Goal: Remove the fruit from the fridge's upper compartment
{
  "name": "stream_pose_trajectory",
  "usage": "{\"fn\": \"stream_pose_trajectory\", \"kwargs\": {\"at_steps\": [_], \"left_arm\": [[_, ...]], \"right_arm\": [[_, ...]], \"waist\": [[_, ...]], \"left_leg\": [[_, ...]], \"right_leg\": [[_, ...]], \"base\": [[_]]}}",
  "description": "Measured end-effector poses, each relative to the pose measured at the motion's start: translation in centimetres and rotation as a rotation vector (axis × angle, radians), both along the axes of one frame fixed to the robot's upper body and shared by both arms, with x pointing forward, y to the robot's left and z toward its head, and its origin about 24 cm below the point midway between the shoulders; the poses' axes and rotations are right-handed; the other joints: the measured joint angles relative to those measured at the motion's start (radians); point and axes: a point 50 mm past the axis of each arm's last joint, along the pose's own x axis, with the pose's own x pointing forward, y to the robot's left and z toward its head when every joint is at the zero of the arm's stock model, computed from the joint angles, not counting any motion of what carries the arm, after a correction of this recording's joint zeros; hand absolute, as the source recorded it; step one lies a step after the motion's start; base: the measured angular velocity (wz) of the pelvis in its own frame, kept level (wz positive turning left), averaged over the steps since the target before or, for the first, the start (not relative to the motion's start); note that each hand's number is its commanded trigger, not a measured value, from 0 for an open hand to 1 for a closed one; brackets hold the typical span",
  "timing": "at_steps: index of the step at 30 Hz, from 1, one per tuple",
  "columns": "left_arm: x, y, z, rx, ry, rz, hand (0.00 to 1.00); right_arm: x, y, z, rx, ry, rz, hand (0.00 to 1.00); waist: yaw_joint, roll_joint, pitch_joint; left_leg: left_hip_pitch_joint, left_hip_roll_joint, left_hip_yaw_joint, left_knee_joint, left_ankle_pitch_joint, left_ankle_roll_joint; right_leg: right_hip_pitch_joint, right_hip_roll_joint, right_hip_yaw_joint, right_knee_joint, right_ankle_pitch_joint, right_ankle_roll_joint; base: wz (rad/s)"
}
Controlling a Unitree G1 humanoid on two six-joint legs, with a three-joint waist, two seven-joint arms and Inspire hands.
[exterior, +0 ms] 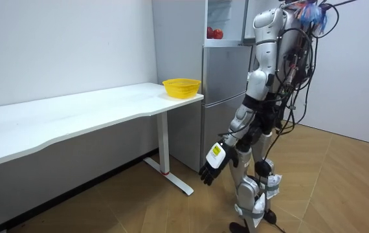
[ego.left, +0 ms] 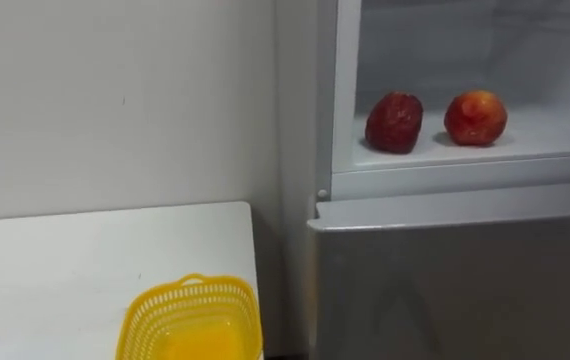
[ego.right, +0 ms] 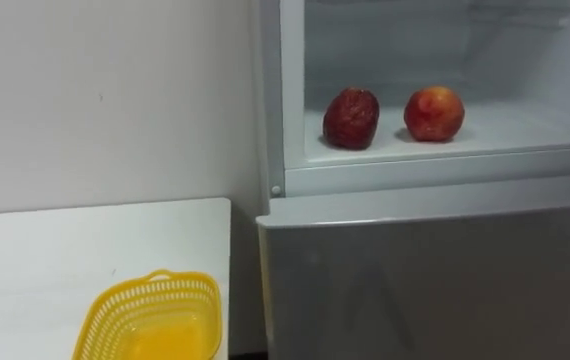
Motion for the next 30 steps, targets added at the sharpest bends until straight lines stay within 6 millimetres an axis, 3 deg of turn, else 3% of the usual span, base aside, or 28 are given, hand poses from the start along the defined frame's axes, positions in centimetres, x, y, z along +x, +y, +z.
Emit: {"fn": "stream_pose_trajectory", "kwargs": {"at_steps": [5,9,14,16,20,30], "left_arm": [[-0.3,-0.4,0.1,-0.020,-0.028,-0.024,0.00],[0.2,-1.0,0.0,-0.049,-0.057,-0.067,0.00],[1.5,-1.5,-0.1,-0.075,-0.092,-0.113,0.00],[1.5,-1.5,-0.1,-0.089,-0.080,-0.125,0.00],[1.3,-1.3,-0.3,-0.088,-0.050,-0.133,0.00],[1.8,-1.1,-0.4,-0.098,-0.031,-0.177,0.00]], "right_arm": [[1.1,0.1,2.8,0.019,-0.184,-0.038,0.00],[2.3,0.5,6.3,-0.020,-0.372,-0.021,0.00],[4.9,1.3,11.6,-0.061,-0.641,0.021,0.00],[6.2,2.0,14.6,-0.087,-0.787,0.058,0.00],[7.4,3.0,17.9,-0.191,-0.942,0.137,0.00],[9.0,4.9,22.8,-0.287,-1.192,0.234,0.00]], "waist": [[-0.015,-0.003,-0.0034],[-0.020,0.004,-0.0043],[-0.011,0.005,-0.0037],[-0.014,0.002,-0.0031],[-0.010,-0.007,-0.0012],[0.017,-0.028,-0.0036]], "left_leg": [[-0.004,0.001,0.022,0.001,0.000,0.000],[-0.004,0.003,0.041,0.001,0.000,0.000],[-0.015,0.005,0.075,-0.001,0.000,0.000],[-0.025,0.005,0.081,0.000,0.000,0.001],[-0.026,0.006,0.082,0.000,0.000,0.001],[-0.031,0.008,0.081,0.002,0.001,0.001]], "right_leg": [[-0.012,0.000,0.012,0.004,0.000,0.001],[-0.020,0.003,0.034,0.007,0.001,0.002],[-0.054,0.007,0.054,0.024,0.004,0.003],[-0.064,0.006,0.056,0.038,0.007,0.004],[-0.063,0.007,0.055,0.036,0.007,0.004],[-0.061,0.009,0.053,0.027,0.011,0.002]], "base": [[-0.10],[-0.14],[-0.16],[-0.09],[0.02],[0.00]]}}
